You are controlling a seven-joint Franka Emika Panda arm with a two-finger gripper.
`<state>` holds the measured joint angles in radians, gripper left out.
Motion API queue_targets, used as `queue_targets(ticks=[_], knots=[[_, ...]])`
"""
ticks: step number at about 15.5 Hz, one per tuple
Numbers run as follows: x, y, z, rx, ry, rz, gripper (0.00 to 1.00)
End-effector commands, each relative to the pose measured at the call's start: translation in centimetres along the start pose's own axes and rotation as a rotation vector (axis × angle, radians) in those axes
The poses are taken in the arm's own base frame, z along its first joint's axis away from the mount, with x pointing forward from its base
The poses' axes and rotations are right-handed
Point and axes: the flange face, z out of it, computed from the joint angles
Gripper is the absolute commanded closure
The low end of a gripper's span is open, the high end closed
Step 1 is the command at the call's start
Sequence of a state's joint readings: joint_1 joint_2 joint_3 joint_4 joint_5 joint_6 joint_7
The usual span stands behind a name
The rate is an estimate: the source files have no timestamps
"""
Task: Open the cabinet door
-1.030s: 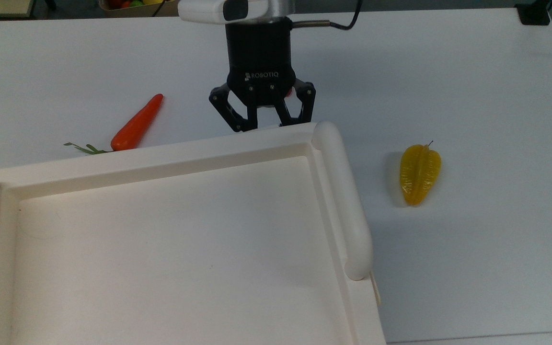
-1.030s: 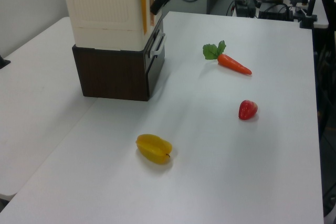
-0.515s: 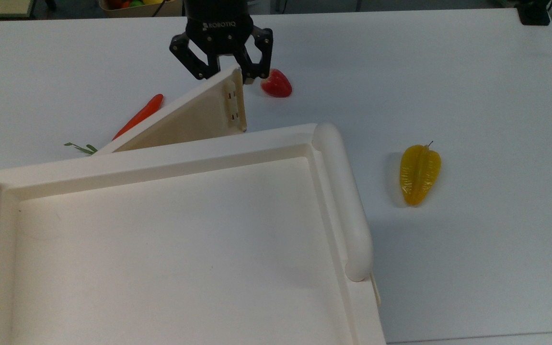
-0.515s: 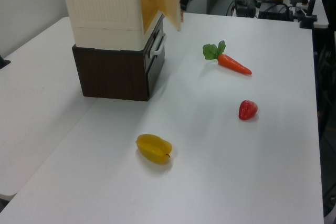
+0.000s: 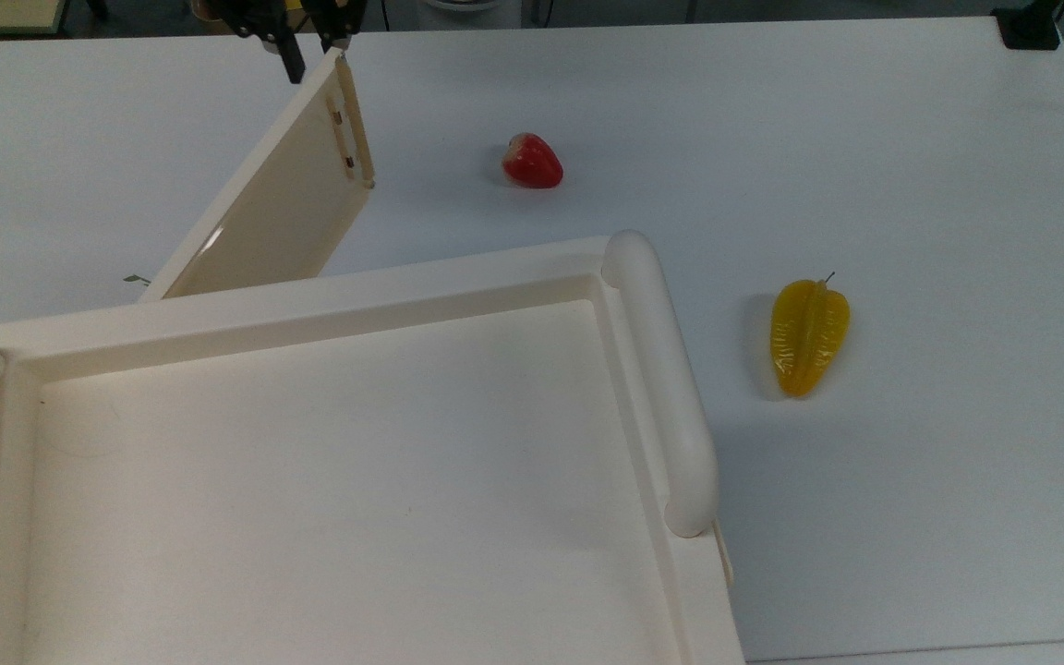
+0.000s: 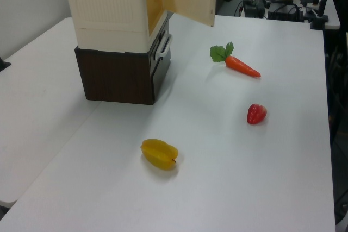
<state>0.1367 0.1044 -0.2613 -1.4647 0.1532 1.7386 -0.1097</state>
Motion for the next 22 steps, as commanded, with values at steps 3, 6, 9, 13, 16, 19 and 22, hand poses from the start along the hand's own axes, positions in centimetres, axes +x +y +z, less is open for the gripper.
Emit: queue_targets(ticks=[3, 6, 9, 13, 16, 19, 22], knots=[[-4.2, 5.2, -2.3, 0.021, -0.110, 0.101, 0.00], [-6.5, 6.6, -4.0, 0.033, -0.134, 0.135, 0.00], [-6.8, 6.7, -4.7, 0.021, -0.126, 0.141, 0.00], [-6.7, 4.8, -3.5, -0.067, -0.185, 0.086, 0.00], [-6.8, 5.4, -3.8, -0.071, -0.183, 0.100, 0.00], [-6.8, 5.8, -3.7, -0.075, -0.188, 0.103, 0.00], [-6.9, 6.5, -3.6, -0.074, -0.192, 0.117, 0.00]])
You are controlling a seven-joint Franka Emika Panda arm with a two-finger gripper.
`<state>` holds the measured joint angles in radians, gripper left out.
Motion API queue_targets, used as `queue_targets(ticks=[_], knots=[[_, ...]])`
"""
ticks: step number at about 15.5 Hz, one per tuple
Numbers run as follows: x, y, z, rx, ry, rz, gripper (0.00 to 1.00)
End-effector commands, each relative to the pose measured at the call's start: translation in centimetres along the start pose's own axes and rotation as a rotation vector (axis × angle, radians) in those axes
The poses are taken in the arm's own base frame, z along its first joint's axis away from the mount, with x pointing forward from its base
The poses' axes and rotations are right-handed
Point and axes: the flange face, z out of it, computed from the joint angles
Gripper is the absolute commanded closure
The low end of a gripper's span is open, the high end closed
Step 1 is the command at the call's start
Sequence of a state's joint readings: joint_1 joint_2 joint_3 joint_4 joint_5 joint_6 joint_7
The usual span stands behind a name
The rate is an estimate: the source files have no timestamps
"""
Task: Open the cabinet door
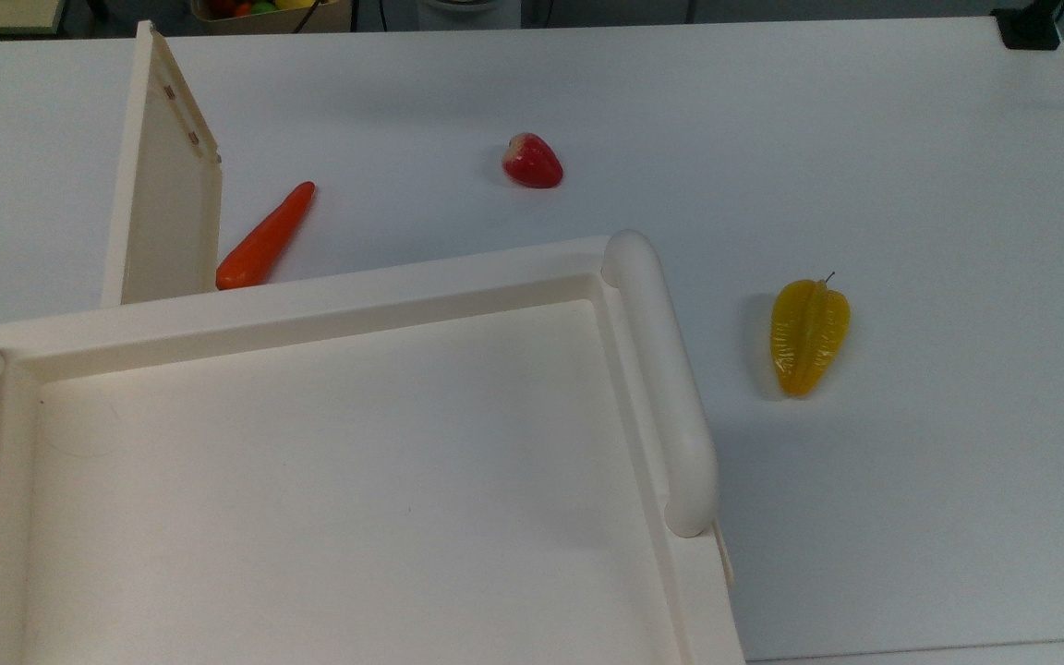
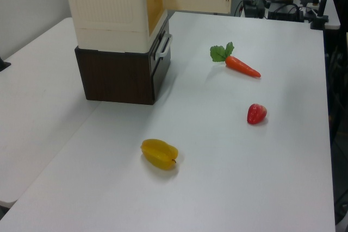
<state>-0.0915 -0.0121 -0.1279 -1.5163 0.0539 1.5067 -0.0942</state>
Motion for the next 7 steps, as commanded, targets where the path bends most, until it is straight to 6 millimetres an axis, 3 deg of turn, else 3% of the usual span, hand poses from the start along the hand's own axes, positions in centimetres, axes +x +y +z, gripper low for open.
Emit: queue_targets(ticks=[1, 7], knots=[[-0.72, 0.73, 0.23, -0.011, -0.031, 0.010, 0.00], [-0.83, 1.30, 0.29, -0.010, -0.040, 0.025, 0.00]])
